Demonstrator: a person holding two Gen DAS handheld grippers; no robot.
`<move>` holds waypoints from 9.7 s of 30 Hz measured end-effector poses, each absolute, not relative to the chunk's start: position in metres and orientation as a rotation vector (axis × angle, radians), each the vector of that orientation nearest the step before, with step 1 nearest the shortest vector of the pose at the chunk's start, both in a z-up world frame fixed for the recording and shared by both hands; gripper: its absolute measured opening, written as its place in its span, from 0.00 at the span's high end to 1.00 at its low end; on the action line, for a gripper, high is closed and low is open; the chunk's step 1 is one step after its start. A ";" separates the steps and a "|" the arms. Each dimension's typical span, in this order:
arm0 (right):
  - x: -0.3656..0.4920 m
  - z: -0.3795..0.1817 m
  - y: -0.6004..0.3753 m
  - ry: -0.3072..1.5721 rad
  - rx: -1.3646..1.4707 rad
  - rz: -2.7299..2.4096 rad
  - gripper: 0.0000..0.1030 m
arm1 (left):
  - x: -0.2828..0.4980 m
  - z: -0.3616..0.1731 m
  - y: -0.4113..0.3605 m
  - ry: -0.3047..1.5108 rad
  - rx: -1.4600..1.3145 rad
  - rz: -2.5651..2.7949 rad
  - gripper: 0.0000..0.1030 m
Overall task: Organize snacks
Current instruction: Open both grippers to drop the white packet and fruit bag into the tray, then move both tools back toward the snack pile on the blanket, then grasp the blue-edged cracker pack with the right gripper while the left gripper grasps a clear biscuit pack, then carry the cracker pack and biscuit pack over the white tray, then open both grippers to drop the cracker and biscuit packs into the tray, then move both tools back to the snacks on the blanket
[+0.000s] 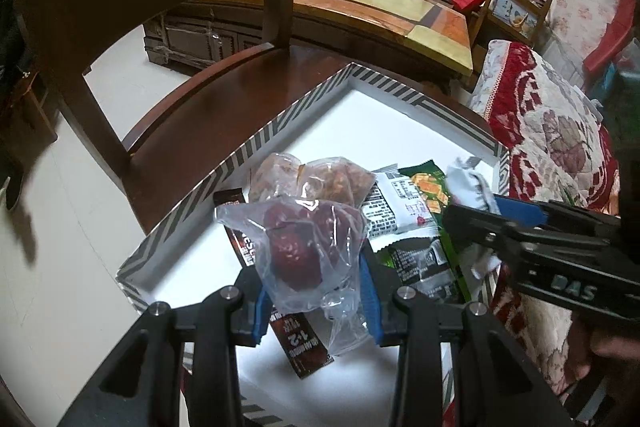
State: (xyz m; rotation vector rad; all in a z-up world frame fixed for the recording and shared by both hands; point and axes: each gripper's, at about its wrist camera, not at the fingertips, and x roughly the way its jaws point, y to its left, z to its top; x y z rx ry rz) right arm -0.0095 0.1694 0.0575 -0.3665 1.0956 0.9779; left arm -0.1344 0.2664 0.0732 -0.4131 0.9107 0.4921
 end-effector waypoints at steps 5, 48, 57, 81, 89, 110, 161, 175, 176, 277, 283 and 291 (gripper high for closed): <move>0.001 0.038 0.181 1.133 -0.399 0.944 0.49 | -0.125 0.068 0.266 0.923 -0.424 0.481 0.62; -0.001 0.115 -0.052 0.997 -0.036 0.747 0.44 | -0.090 0.122 0.125 0.861 -0.260 0.324 0.17; 0.021 0.104 -0.119 1.010 0.003 0.636 0.44 | -0.059 0.115 0.084 0.898 -0.238 0.236 0.17; 0.081 0.070 -0.218 1.055 0.121 0.460 0.44 | 0.075 0.092 0.012 1.015 -0.149 -0.069 0.17; 0.094 0.063 -0.241 1.053 0.193 0.422 0.44 | 0.146 0.074 -0.020 1.019 -0.020 -0.219 0.17; 0.165 0.029 -0.252 1.099 0.231 0.223 0.36 | 0.211 0.020 -0.060 1.131 0.122 -0.299 0.17; 0.042 0.079 -0.171 1.027 0.013 0.537 0.48 | -0.023 0.095 0.039 0.952 -0.152 0.051 0.50; -0.018 0.082 -0.077 1.053 -0.067 0.733 0.48 | -0.082 0.109 0.099 0.889 -0.180 0.223 0.50; -0.021 0.082 -0.072 1.054 -0.071 0.743 0.48 | -0.086 0.110 0.103 0.884 -0.184 0.234 0.50; -0.028 0.087 0.085 1.076 -0.218 0.894 0.44 | -0.134 0.101 0.221 0.835 -0.383 0.520 0.14; -0.022 0.094 0.044 1.062 -0.178 0.846 0.44 | -0.116 0.105 0.189 0.843 -0.357 0.445 0.14; -0.002 0.100 -0.031 1.056 -0.092 0.726 0.44 | -0.084 0.105 0.137 0.870 -0.312 0.337 0.13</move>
